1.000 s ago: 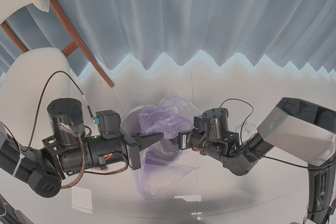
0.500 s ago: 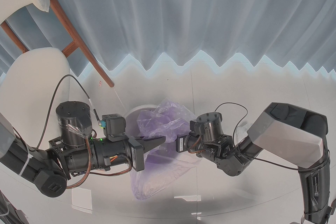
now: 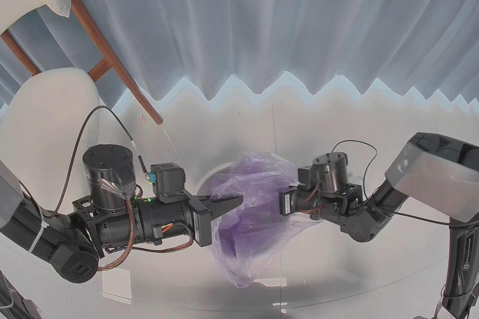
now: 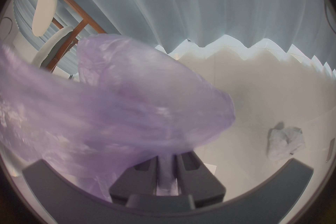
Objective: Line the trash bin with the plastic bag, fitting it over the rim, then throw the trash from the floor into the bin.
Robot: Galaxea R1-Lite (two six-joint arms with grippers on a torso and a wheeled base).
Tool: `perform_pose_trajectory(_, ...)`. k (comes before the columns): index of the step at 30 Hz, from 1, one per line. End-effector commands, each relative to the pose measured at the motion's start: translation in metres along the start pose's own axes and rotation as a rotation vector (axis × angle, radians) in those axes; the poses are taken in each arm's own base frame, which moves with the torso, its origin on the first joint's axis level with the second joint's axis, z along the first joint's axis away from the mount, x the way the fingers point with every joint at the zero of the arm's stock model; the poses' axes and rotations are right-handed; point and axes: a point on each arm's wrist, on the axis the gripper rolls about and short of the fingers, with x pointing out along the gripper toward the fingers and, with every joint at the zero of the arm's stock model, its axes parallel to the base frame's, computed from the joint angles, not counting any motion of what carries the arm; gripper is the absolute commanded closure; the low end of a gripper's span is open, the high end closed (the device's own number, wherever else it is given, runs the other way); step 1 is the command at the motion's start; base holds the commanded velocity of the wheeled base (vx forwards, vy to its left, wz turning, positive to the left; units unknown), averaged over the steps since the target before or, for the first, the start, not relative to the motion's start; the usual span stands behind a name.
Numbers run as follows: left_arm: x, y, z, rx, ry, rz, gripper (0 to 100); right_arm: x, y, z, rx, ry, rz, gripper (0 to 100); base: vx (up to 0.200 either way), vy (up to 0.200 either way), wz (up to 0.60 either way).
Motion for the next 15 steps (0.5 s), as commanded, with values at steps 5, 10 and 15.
perform_pose_trajectory(5,0.019,-0.013,-0.004,0.008,0.024,-0.063,100,-0.053,-0.054,-0.009,0.025,0.008,-0.047,100,0.0,0.0,0.0)
perform_pose_trajectory(10,0.036,-0.014,-0.013,0.007,0.058,-0.079,100,-0.063,-0.062,-0.033,0.045,-0.009,-0.017,100,0.0,0.0,0.0)
perform_pose_trajectory(15,0.054,-0.012,-0.023,0.002,0.09,-0.088,100,-0.064,-0.064,-0.056,0.059,-0.023,-0.019,100,0.0,0.0,0.0)
